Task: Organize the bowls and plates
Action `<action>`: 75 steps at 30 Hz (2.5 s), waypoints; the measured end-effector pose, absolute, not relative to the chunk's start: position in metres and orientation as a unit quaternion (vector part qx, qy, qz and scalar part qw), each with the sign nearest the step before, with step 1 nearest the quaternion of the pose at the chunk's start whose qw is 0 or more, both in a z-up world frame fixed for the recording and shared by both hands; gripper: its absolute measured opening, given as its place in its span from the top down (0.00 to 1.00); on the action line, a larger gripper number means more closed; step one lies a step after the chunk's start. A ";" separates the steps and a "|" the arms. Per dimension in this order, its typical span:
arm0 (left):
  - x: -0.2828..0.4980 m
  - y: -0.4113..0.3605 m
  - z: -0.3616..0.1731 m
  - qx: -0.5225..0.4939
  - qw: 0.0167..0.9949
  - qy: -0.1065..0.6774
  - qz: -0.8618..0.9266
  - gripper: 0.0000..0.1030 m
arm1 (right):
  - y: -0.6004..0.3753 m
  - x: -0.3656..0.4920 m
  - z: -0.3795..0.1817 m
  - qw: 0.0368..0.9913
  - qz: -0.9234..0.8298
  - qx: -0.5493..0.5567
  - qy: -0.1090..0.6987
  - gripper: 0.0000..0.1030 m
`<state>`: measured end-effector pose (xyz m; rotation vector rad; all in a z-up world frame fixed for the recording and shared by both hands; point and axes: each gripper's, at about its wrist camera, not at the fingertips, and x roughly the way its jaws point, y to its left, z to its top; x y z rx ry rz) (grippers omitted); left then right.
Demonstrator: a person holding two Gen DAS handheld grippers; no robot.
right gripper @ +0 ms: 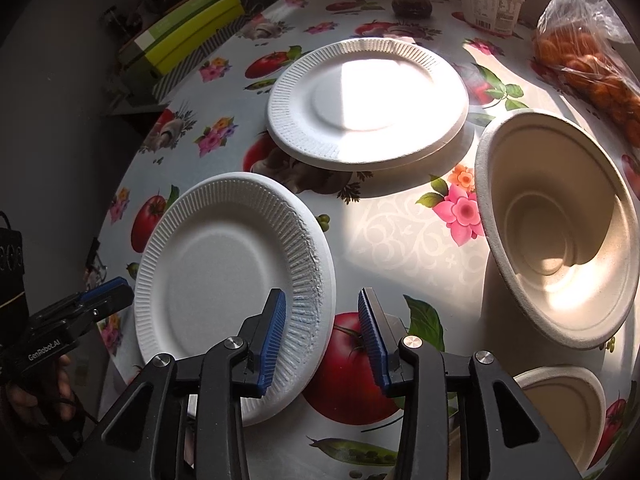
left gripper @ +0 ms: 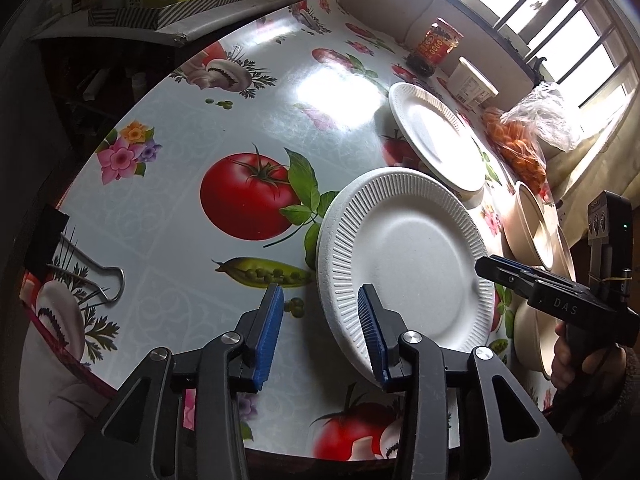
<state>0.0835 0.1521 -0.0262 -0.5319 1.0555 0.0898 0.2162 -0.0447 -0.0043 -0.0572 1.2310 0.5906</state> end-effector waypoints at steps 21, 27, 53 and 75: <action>0.091 0.166 -0.033 -0.281 0.822 0.494 0.037 0.61 | -0.014 0.220 -0.011 0.766 0.270 -0.035 0.583 0.73; 0.092 0.173 -0.030 -0.280 0.826 0.488 0.040 0.61 | 0.001 0.220 -0.012 0.762 0.276 -0.034 0.585 0.73; 0.096 0.209 -0.028 -0.279 0.825 0.486 0.076 0.61 | 0.043 0.227 -0.014 0.756 0.294 -0.034 0.583 0.73; 0.140 0.194 0.042 -0.231 0.864 0.445 0.054 0.61 | -0.029 0.252 0.064 0.804 0.288 0.033 0.519 0.63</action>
